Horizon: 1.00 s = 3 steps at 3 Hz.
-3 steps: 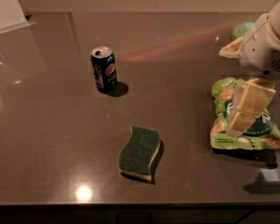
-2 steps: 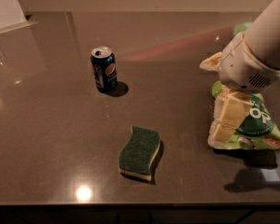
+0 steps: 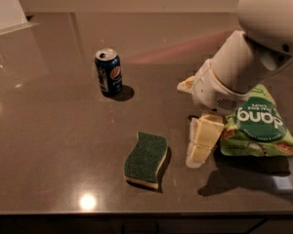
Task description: Pick sponge
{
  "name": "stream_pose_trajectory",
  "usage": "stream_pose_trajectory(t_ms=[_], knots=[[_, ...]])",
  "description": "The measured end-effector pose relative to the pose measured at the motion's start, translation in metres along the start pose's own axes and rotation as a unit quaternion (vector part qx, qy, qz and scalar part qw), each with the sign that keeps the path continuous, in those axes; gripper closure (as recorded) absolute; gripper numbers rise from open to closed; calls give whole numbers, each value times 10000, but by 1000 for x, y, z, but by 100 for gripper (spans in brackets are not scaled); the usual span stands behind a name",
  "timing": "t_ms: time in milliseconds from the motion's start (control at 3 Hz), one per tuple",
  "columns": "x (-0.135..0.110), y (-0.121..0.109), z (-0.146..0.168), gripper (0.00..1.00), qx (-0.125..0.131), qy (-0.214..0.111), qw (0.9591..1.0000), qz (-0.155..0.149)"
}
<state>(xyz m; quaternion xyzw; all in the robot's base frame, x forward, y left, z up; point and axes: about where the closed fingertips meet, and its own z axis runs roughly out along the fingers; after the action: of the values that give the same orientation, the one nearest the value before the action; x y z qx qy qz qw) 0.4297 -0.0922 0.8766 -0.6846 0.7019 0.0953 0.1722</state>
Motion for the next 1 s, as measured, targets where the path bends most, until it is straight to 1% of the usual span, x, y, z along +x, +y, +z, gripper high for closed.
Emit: stream_pose_trajectory(t_ms=[333, 1000], knots=[[-15, 6, 22, 0, -156, -48, 9998, -122], [-35, 21, 47, 0, -401, -280, 9978, -445]])
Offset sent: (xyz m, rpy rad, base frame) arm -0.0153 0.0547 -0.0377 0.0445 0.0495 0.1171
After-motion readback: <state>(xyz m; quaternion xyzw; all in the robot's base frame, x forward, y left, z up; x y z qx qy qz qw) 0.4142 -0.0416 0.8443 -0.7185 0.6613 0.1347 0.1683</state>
